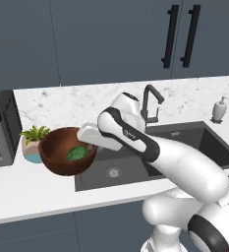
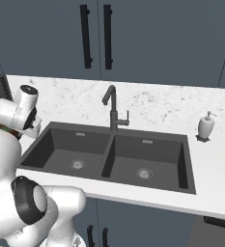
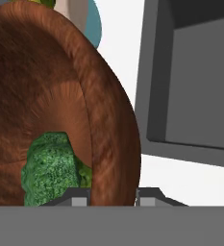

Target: Pick the broccoli from the sink and place it in the bowl. Then pick the bowl and place it in the microwave. Then close the microwave door and press the start button.

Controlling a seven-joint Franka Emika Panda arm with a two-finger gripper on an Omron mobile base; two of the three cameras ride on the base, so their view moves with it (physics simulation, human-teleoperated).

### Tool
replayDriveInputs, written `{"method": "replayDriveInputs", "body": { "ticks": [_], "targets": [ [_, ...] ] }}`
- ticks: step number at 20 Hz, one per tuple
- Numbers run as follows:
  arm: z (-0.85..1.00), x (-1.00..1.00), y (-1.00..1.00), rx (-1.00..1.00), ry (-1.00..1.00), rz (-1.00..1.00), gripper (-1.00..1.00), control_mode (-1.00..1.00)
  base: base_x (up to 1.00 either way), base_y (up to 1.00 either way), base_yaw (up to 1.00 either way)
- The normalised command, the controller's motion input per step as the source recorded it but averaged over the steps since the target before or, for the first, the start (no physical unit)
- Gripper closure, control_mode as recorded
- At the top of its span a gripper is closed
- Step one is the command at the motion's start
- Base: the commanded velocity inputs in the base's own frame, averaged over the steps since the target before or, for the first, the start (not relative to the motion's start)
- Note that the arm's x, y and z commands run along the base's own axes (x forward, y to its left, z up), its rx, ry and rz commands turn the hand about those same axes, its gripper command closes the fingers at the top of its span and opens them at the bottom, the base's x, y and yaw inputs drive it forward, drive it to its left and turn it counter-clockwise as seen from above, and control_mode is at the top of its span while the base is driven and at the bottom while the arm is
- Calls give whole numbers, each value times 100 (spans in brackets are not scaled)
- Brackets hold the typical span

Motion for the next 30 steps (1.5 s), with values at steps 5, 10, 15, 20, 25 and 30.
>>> {"method": "replayDriveInputs", "body": {
  "ticks": [5,10,15,20,25,30],
  "targets": [
    [94,-21,-81,-6,0,0,100,-100,0,0,0],
    [92,-21,-59,-4,0,-6,100,-100,0,0,0],
    [70,-24,-66,1,0,-14,100,-100,0,0,0],
    [39,-28,-79,10,0,-12,100,-100,0,0,0],
    [26,-41,-48,11,0,-16,100,-100,0,0,0],
    [7,-32,-21,6,-1,-17,100,-100,0,0,0]
  ]
}}
